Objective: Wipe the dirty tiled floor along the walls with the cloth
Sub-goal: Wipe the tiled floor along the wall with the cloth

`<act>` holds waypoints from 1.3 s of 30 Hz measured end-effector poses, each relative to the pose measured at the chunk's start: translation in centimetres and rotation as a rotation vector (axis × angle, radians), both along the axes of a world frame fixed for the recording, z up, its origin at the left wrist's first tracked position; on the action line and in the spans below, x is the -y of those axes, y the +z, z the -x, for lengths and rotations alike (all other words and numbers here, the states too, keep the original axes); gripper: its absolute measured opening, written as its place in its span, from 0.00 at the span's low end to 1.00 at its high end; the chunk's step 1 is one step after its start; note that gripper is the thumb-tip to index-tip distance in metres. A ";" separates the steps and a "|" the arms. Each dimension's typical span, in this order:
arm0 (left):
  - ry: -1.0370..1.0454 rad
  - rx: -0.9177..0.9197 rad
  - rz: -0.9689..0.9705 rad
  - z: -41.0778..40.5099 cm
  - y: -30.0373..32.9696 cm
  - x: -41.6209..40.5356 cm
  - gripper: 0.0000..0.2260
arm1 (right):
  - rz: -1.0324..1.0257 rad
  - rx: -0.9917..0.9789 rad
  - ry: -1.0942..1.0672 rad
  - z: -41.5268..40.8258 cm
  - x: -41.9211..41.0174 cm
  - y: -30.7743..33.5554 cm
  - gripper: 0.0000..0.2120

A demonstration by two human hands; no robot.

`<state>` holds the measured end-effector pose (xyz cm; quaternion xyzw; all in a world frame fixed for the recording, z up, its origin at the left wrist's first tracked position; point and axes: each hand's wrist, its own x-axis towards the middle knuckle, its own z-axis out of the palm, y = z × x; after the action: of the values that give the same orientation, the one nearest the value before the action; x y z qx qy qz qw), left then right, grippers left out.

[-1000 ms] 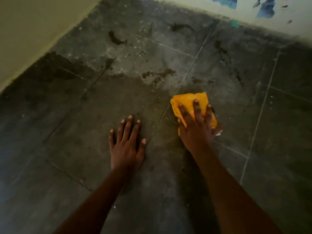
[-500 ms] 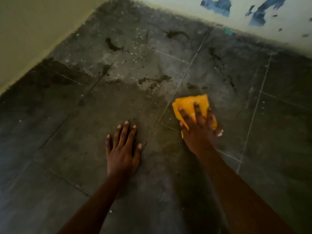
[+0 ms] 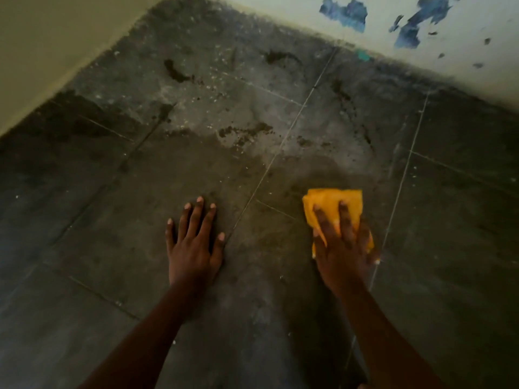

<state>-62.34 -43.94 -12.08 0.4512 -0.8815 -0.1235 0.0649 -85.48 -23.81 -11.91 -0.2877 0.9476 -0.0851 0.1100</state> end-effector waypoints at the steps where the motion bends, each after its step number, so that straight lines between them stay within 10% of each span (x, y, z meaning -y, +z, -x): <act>1: 0.003 -0.007 -0.003 0.1 0.2 -0.1 0.30 | -0.017 -0.011 0.004 -0.8 -2.1 0.2 0.27; 9: -0.018 0.005 0.020 0.1 -0.5 -0.2 0.30 | 0.037 0.053 -0.324 5.5 3.1 -0.1 0.26; 15: -0.007 -0.094 -0.021 0.0 0.6 0.3 0.29 | -0.022 -0.042 0.085 -2.9 -0.2 0.8 0.29; 21: 0.067 -0.094 0.029 -2.2 0.2 5.0 0.29 | 0.075 0.061 -0.231 1.8 8.6 -0.2 0.27; 28: 0.084 -0.028 0.011 -1.9 0.2 4.7 0.29 | 0.018 -0.066 0.230 -2.3 8.5 -0.5 0.29; 39: 0.084 0.046 0.025 -2.0 0.2 5.9 0.29 | 0.025 -0.135 0.201 0.5 22.0 0.4 0.27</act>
<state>-60.37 -49.81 -11.83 0.4897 -0.8644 -0.0993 0.0552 -85.99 -45.82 -11.47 -0.3876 0.9181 -0.0657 0.0501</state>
